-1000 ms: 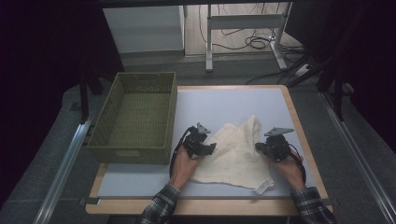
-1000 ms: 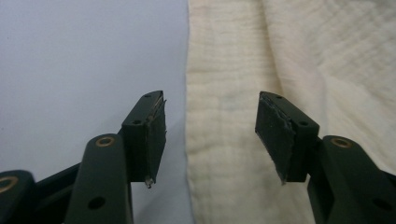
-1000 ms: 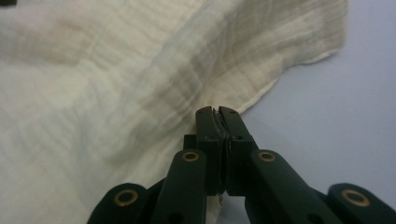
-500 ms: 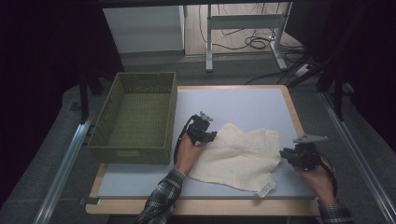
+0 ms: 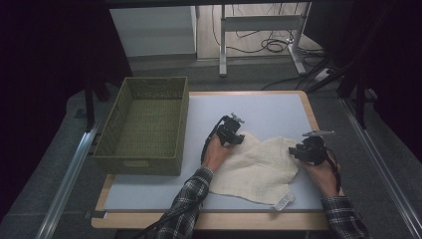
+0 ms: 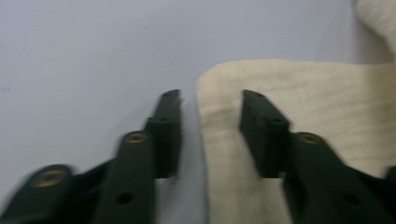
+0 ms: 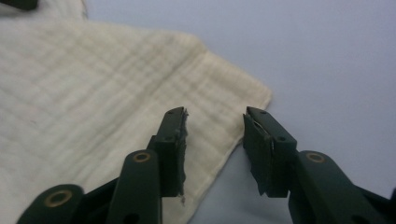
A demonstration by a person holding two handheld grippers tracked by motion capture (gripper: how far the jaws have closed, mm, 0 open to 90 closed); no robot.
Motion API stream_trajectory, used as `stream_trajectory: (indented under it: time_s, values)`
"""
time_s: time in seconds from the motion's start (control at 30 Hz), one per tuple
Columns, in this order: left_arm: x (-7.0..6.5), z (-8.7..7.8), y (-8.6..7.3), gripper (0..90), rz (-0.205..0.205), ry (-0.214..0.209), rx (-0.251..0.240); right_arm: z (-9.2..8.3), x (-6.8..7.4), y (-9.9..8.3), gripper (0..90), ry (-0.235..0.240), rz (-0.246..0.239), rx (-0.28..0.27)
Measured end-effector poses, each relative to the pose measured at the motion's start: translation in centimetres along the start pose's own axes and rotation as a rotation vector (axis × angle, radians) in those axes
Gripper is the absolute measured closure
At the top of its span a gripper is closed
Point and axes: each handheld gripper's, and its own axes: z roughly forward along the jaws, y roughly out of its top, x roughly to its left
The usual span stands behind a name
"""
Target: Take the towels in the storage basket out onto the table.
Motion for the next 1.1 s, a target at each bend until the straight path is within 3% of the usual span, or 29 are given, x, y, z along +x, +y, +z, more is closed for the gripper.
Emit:
stream_trajectory:
  time_s: [0.07, 0.1, 0.13, 0.17, 0.23, 0.37, 0.47, 0.57, 0.63, 0.77, 0.87, 1.1]
  values:
    - [-0.2, 0.0, 0.0, 87.2, 0.018, -0.01, -0.003, -0.1, 0.3, -0.2, 82.8, 0.014, -0.004, -0.01]
    - [-0.3, -0.1, 0.1, 88.5, 0.033, 0.005, 0.004, -0.1, 0.3, -0.2, 86.9, 0.022, -0.011, -0.003]
    - [-0.3, -0.4, 0.2, 89.3, 0.068, 0.058, 0.004, -0.1, 0.3, -0.1, 87.7, 0.03, -0.015, 0.003]
    - [0.0, -0.8, 0.3, 89.4, 0.067, 0.077, -0.021, -0.1, 0.4, 0.1, 88.0, 0.024, -0.026, 0.014]
    - [0.9, -1.7, 0.6, 89.4, 0.028, 0.086, -0.06, -0.2, 0.5, 0.7, 88.1, -0.016, -0.051, 0.011]
    - [2.9, -3.9, 1.0, 89.0, -0.011, 0.189, -0.107, -0.3, 0.2, 2.3, 88.1, -0.031, -0.048, -0.04]
    - [4.5, -5.2, 1.0, 88.6, -0.063, 0.227, -0.153, -0.1, 0.1, 4.0, 87.9, -0.033, -0.044, -0.08]
    - [5.6, -5.2, 0.8, 87.0, -0.074, 0.294, -0.134, 0.9, 0.1, 5.5, 82.7, -0.03, -0.056, -0.099]
    - [6.2, -4.6, 0.5, 68.9, -0.111, 0.315, -0.085, 1.9, 0.1, 6.1, 73.3, -0.057, -0.058, -0.089]
    - [5.9, -4.3, -0.5, 56.0, -0.092, 0.3, -0.083, 2.4, -0.5, 6.0, 65.7, -0.022, -0.002, -0.087]
    - [5.9, -4.2, -0.8, 49.1, -0.103, 0.284, -0.085, 2.1, -0.7, 5.5, 61.6, -0.018, -0.007, -0.081]
    - [6.9, -3.5, -0.4, 46.4, -0.128, 0.283, -0.084, 2.1, -2.3, 5.4, 61.0, 0.007, 0.058, -0.096]
